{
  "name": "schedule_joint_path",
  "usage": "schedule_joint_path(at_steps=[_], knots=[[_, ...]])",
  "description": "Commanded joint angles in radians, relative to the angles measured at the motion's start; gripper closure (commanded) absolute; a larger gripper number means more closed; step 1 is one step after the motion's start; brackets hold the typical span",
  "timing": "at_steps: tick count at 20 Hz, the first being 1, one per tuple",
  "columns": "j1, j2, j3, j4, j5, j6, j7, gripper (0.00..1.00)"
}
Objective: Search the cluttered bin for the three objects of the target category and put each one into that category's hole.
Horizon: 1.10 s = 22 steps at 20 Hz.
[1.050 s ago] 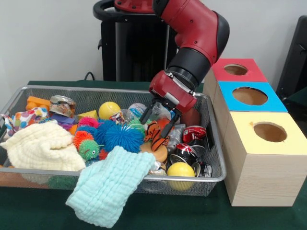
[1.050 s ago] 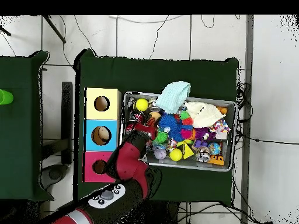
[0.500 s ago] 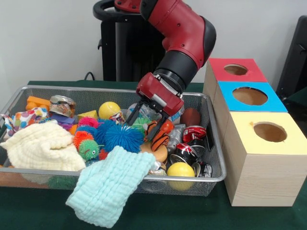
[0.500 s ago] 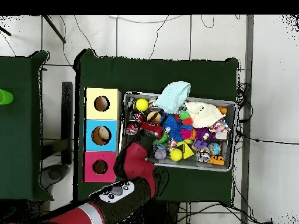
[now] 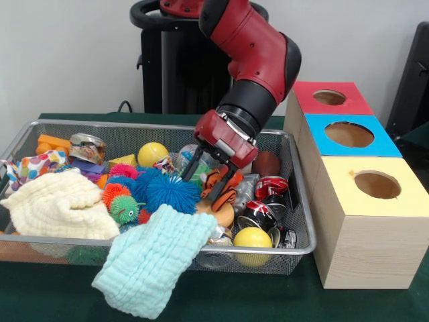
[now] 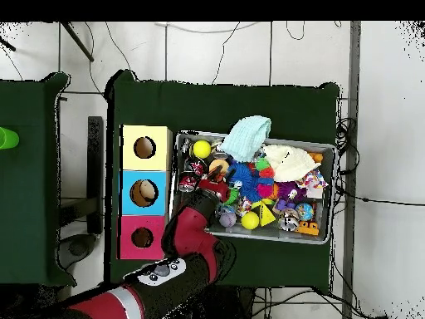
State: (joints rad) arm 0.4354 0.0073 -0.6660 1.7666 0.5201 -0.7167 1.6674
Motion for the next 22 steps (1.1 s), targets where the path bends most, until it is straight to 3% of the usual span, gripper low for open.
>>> schedule_joint_path(at_steps=[1, 9, 22], knots=[[0.007, 0.049, 0.145, -0.031, 0.066, -0.081, 0.239, 0.0], [0.026, 0.035, 0.138, -0.015, 0.077, -0.067, 0.234, 0.0], [0.081, 0.054, 0.138, -0.008, 0.163, -0.054, 0.222, 0.0]])
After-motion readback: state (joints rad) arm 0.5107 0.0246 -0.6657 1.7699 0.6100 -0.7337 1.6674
